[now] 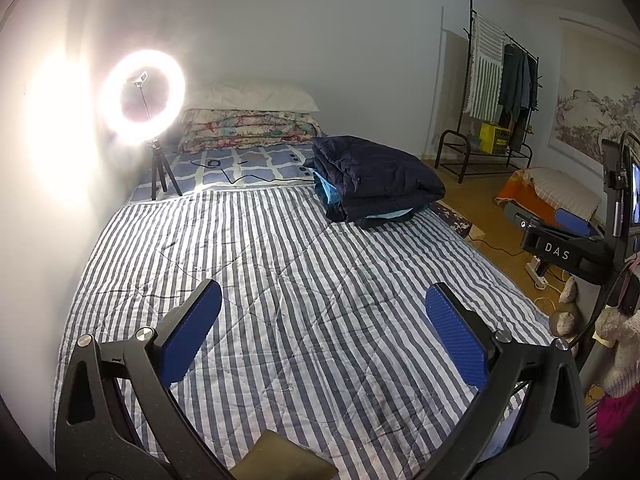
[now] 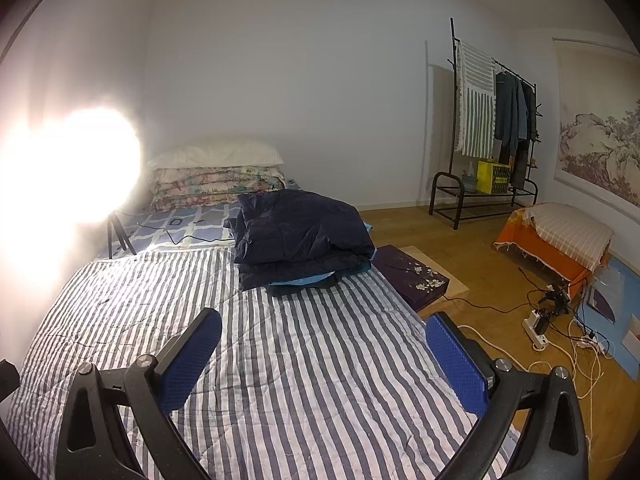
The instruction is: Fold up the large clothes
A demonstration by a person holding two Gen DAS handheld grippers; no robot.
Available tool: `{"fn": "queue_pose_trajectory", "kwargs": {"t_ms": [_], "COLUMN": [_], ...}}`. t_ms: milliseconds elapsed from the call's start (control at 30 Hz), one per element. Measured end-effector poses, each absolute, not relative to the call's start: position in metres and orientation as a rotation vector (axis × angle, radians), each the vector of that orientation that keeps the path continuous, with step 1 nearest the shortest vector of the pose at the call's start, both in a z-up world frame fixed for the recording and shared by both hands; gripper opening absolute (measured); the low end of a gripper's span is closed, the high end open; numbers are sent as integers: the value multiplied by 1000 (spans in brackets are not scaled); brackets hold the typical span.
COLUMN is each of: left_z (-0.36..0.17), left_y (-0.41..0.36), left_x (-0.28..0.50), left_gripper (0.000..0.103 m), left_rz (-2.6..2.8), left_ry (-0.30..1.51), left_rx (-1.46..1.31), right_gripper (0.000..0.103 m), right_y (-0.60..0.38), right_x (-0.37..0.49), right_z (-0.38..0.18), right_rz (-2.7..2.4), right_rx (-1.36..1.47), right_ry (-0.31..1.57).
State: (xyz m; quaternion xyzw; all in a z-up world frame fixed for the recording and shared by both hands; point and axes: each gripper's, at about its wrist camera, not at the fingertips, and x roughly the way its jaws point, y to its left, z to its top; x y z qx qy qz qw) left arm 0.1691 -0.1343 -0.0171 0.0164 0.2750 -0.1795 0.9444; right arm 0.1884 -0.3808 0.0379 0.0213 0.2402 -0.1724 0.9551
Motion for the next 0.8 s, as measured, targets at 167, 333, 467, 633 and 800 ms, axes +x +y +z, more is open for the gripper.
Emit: {"fn": "queue_pose_trajectory", "kwargs": {"t_ms": [167, 333, 467, 633, 800], "left_z": [-16, -16, -16, -14, -13], "left_y": [-133, -133, -133, -130, -123], "left_x": [169, 169, 168, 173, 181], "left_gripper": [103, 103, 103, 103, 103], "left_rz": [-365, -366, -364, -357, -334], "left_ry": [558, 558, 557, 574, 589], "left_rx": [35, 38, 39, 39, 33], "right_gripper": [103, 103, 103, 103, 103], "right_y": [-380, -381, -381, -381, -381], "right_x": [188, 186, 187, 187, 187], "right_z": [37, 36, 36, 36, 34], "right_rz": [-352, -354, -352, -355, -353], "right_rx": [44, 49, 49, 49, 51], "right_ry": [485, 486, 487, 488, 491]}}
